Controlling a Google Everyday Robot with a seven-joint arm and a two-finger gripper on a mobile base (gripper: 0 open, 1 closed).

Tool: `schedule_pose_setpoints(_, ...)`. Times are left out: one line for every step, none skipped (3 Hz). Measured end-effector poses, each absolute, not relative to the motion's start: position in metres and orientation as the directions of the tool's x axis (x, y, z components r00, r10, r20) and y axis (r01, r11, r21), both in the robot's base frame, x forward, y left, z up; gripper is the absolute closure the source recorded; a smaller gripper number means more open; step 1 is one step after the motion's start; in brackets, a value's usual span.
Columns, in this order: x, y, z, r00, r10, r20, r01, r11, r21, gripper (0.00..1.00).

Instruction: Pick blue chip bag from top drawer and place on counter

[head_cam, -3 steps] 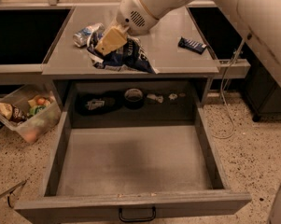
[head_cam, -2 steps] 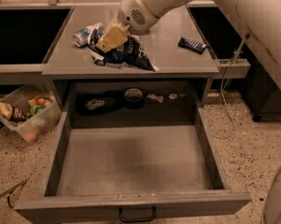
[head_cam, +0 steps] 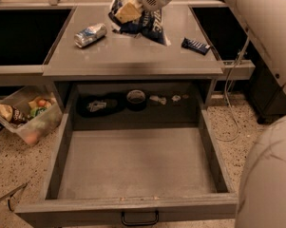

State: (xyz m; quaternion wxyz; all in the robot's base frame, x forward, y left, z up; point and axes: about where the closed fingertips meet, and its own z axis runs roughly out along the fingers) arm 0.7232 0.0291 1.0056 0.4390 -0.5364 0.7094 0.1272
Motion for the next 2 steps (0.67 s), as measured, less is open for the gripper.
schedule_pose_setpoints(0.772, 0.004, 0.990, -0.106, -0.666, -0.738, -0.793, 0.504, -0.342, 1.00)
schedule_pose_setpoints(0.796, 0.004, 0.946, -0.162, -0.665, -0.729, -0.782, 0.538, -0.316, 1.00)
